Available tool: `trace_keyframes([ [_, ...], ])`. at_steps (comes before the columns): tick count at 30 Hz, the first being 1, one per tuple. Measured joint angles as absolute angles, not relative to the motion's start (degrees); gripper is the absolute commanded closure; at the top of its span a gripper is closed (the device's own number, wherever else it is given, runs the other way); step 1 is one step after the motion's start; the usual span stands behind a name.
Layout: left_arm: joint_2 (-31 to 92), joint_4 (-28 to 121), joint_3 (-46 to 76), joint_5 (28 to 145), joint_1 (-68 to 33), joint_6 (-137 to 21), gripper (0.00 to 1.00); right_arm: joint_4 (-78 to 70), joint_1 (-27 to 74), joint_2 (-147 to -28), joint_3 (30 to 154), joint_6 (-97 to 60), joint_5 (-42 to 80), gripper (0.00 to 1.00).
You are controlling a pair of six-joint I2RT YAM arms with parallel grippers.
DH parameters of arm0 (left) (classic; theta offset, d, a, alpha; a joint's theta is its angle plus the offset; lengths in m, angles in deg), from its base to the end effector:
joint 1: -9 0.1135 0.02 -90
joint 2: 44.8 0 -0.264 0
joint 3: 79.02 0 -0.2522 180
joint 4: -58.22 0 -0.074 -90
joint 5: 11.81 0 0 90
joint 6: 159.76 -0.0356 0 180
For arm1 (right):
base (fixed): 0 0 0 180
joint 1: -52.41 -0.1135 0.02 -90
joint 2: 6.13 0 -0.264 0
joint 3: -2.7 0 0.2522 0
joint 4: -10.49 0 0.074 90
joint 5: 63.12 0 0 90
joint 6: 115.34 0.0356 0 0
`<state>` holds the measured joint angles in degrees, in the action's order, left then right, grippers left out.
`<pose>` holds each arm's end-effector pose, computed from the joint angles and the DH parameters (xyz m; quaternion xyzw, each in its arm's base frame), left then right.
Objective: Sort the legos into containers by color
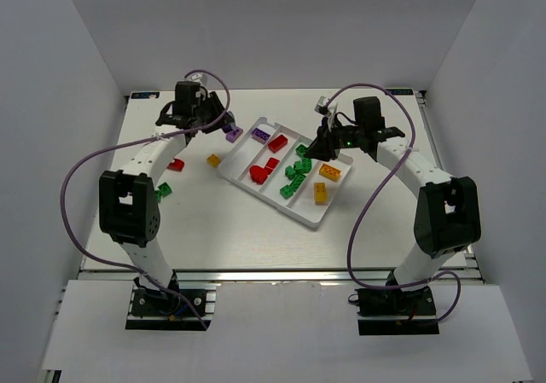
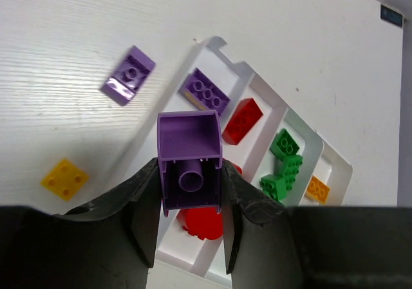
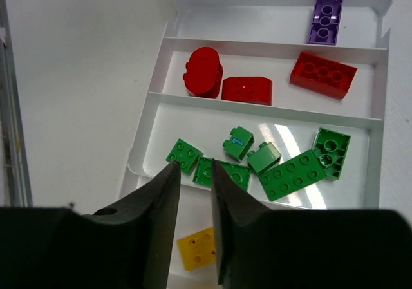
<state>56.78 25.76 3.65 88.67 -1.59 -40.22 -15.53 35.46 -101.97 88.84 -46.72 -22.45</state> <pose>0.4037 -0.0821 0.2883 -0.1061 0.8847 -0.2299 0.3915 0.3502 0.1350 0.2769 -0.4453 0.7014 0.3551 0.4286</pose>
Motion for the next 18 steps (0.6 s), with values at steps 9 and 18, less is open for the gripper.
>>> trace_keyframes([
  [9, 68.91, 26.33, -0.17, 91.63, -7.67, -40.42, 0.8, -16.97, 35.46, -101.97, 89.98, -45.96, -22.53, 0.68],
  [18, 76.27, 22.92, -8.44, 86.71, -10.09, -40.48, 0.6, -16.99, 35.46, -101.97, 89.96, -45.46, -21.85, 0.63],
])
